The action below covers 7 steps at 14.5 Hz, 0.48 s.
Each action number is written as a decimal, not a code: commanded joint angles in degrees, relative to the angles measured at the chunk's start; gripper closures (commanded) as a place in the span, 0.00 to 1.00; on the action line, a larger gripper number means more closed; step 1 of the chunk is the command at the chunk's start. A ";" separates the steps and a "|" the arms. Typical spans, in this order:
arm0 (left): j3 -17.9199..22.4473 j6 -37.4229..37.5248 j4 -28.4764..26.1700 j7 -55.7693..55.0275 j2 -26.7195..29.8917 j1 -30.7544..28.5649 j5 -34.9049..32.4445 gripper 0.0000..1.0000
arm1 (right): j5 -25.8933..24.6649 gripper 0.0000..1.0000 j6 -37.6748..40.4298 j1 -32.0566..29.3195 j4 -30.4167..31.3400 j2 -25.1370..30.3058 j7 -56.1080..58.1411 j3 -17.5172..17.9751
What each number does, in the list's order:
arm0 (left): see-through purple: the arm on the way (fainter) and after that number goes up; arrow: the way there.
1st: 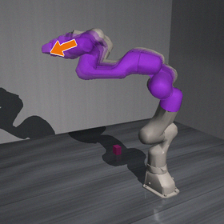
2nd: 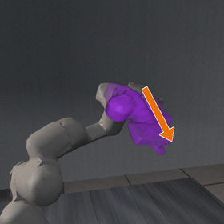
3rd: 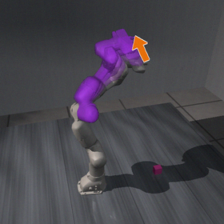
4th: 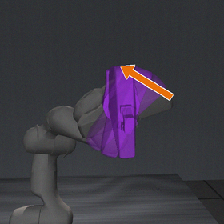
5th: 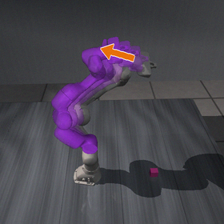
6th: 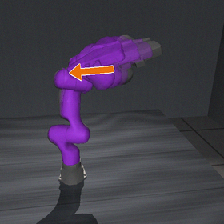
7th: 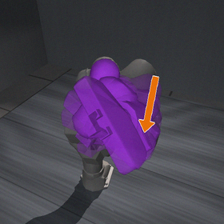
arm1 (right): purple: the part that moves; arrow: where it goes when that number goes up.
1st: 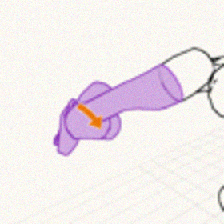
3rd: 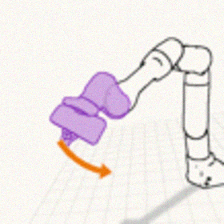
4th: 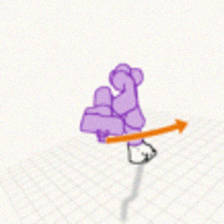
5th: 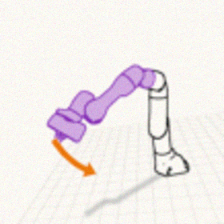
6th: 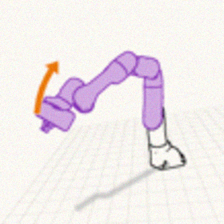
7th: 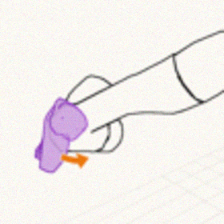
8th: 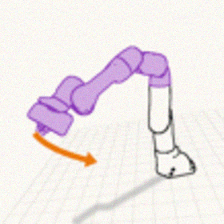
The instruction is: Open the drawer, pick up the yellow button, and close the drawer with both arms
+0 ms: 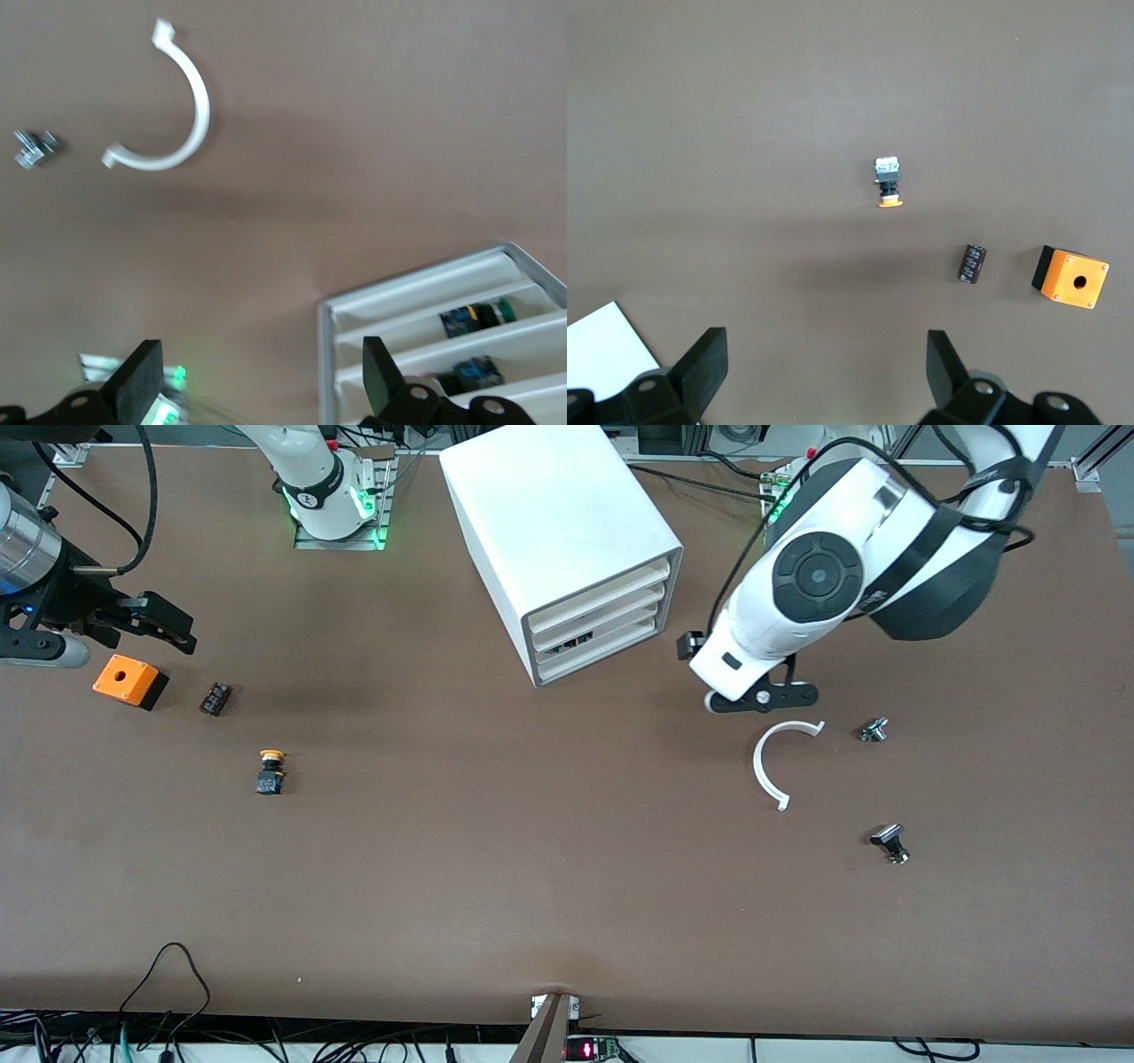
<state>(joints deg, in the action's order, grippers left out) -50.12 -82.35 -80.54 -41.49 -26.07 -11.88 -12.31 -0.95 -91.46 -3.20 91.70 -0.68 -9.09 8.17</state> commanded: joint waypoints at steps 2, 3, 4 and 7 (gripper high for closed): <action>5.78 1.58 2.23 13.93 4.69 -1.57 -1.15 0.01 | -0.72 0.01 -0.12 -0.93 1.37 1.65 -0.75 1.06; 9.57 1.31 1.79 19.81 6.02 -1.39 0.34 0.01 | -0.72 0.01 -0.21 -0.93 1.46 1.65 -0.75 1.06; 14.91 0.96 0.74 26.22 8.64 0.35 3.92 0.01 | -0.72 0.01 -0.30 -0.84 1.46 1.65 -0.84 1.06; 35.13 -4.39 -5.57 39.15 15.42 7.91 15.17 0.01 | -0.72 0.01 -0.04 -0.84 1.37 1.56 -0.66 1.06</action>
<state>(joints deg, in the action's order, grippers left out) -26.17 -83.28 -79.61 -10.71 -17.11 -8.62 -2.94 -0.95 -91.47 -3.21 91.71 -0.62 -9.10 8.26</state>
